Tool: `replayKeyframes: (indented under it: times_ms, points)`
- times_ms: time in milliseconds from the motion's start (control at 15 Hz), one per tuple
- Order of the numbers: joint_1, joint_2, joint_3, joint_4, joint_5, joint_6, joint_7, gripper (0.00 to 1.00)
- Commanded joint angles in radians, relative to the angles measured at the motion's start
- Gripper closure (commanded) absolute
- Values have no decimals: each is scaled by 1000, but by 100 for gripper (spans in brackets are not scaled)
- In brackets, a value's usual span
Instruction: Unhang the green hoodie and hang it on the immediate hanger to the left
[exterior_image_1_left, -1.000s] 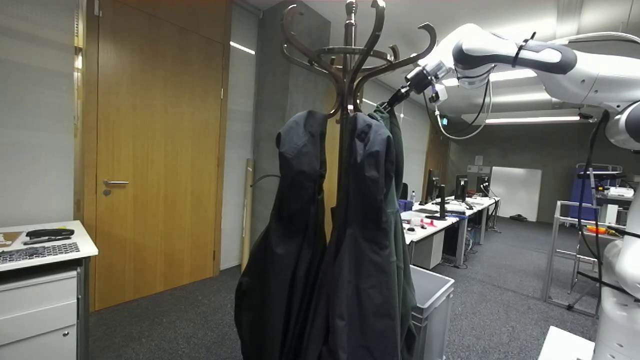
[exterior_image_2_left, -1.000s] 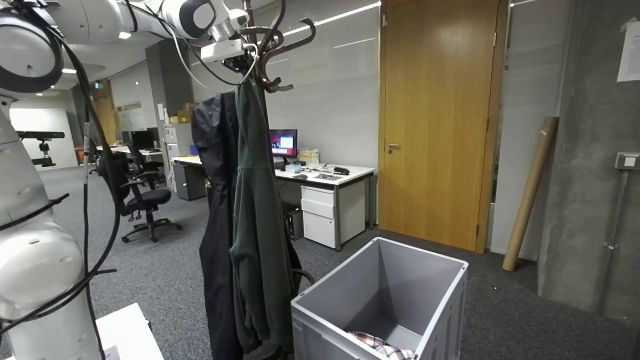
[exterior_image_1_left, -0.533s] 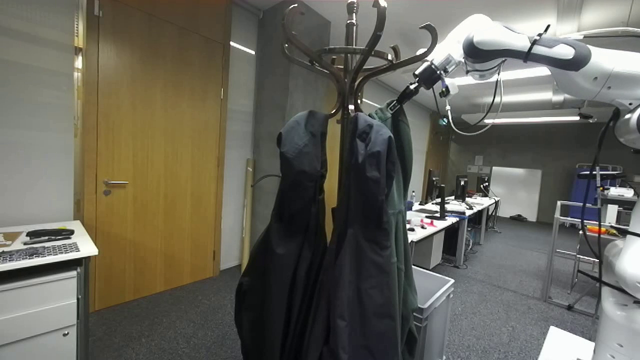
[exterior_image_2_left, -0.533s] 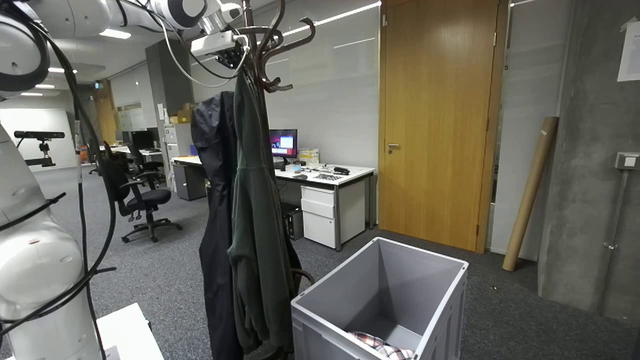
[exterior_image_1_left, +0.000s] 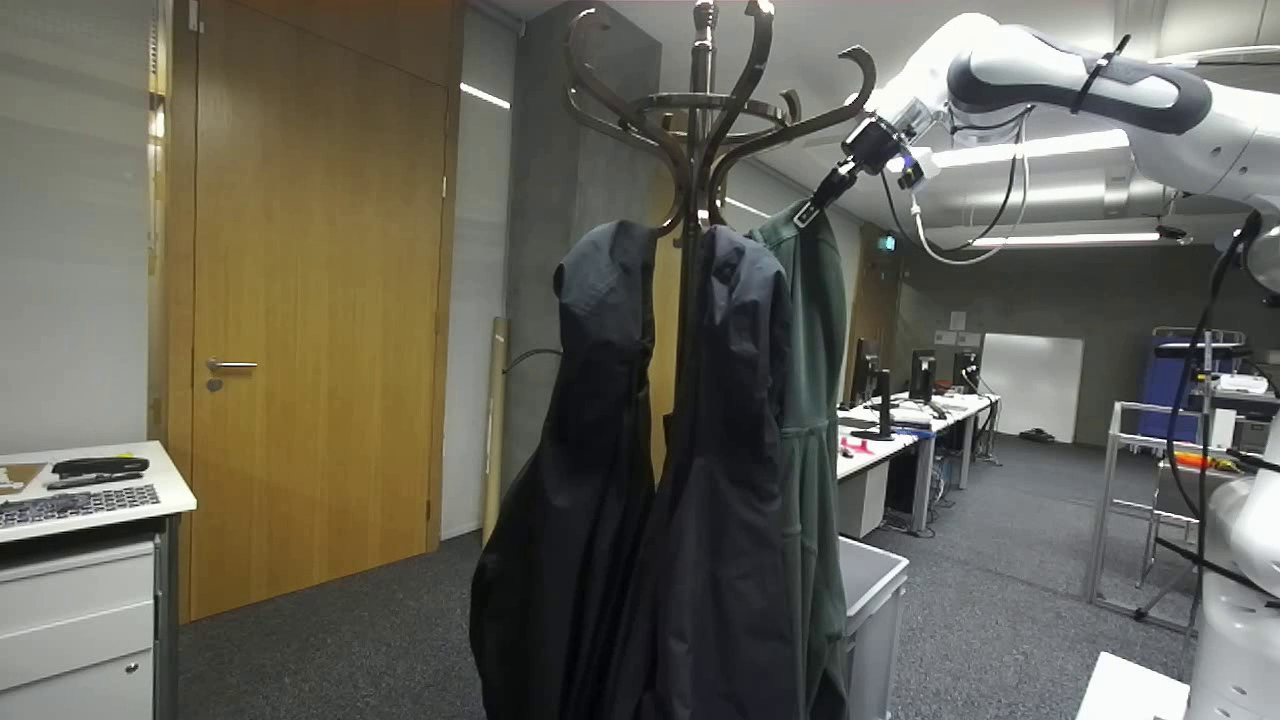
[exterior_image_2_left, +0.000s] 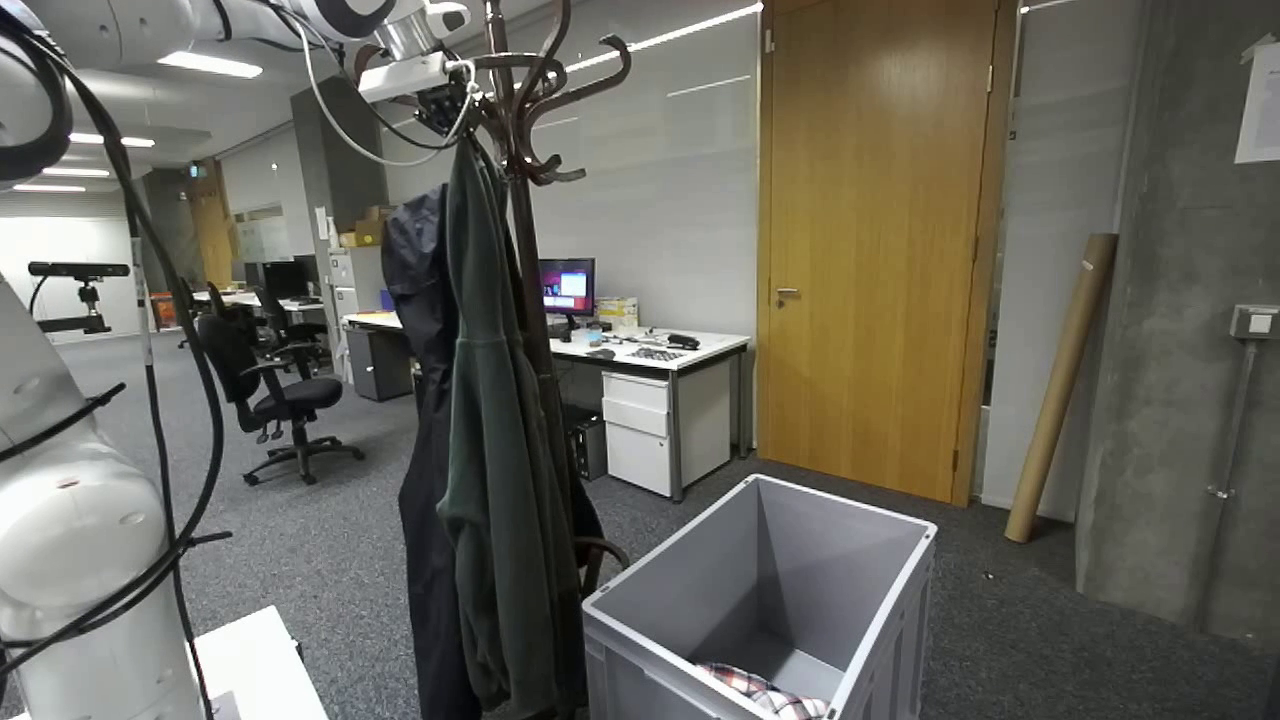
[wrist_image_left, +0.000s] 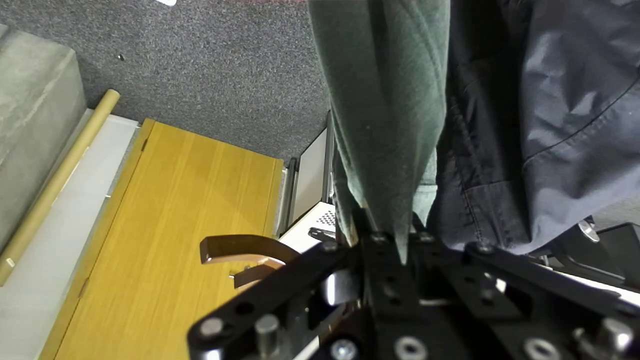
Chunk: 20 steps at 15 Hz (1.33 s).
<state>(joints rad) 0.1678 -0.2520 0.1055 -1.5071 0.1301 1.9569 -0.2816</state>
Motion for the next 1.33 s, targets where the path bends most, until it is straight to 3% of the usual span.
replayKeyframes:
  times_ms: [0,1267]
  points:
    - [-1,-10,7,4,-4,2,23,99]
    - [2,30,4,0,22,22,5,99]
